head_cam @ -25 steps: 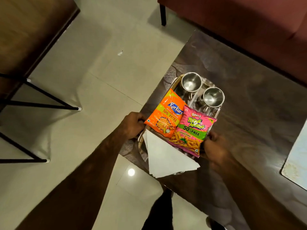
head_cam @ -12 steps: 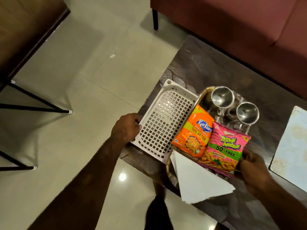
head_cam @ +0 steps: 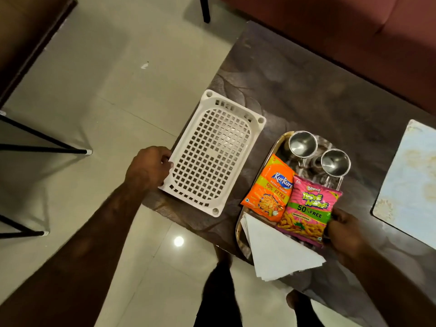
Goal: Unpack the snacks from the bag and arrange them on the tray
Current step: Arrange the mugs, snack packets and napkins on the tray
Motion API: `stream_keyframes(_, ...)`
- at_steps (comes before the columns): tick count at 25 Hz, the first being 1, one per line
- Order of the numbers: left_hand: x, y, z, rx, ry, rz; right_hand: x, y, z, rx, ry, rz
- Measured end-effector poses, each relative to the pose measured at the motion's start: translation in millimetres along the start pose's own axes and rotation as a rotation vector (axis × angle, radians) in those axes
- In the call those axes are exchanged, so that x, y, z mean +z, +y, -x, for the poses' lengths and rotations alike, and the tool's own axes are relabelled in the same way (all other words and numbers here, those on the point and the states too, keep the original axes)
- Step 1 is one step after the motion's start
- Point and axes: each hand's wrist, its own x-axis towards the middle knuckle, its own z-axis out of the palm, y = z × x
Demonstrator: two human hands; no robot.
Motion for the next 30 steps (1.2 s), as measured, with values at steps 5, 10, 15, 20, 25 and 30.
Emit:
stream_keyframes(5, 4.0, 16.1, 10.5, 0.014, 0.139, -0.251, 12.1, 1.8, -12.1, -0.077, -0.004, -0.001)
stream_keyframes(10, 23.4, 75.9, 38.9, 0.368, 0.249, -0.226, 11.5, -8.6, -15.4, -0.101, -0.103, 0.052)
stream_keyframes(15, 66.7, 125.1, 55.4, 0.45, -0.015, -0.113, 8.2, -10.6, -17.9, -0.104, -0.068, 0.155)
stream_keyframes(20, 83.2, 136.4, 51.4, 0.428, -0.096, -0.124, 8.0, -8.0, -21.9, -0.084, -0.066, 0.136)
stream_keyframes(25, 87.0, 146.4, 50.7, 0.378, -0.151, -0.161, -1.2, -14.3, -5.9, -0.151, 0.047, 0.152)
stream_keyframes(30, 96.1, 156.2, 48.3, 0.285, -0.187, -0.19, 7.4, -36.9, 21.1, -0.121, -0.168, -0.117)
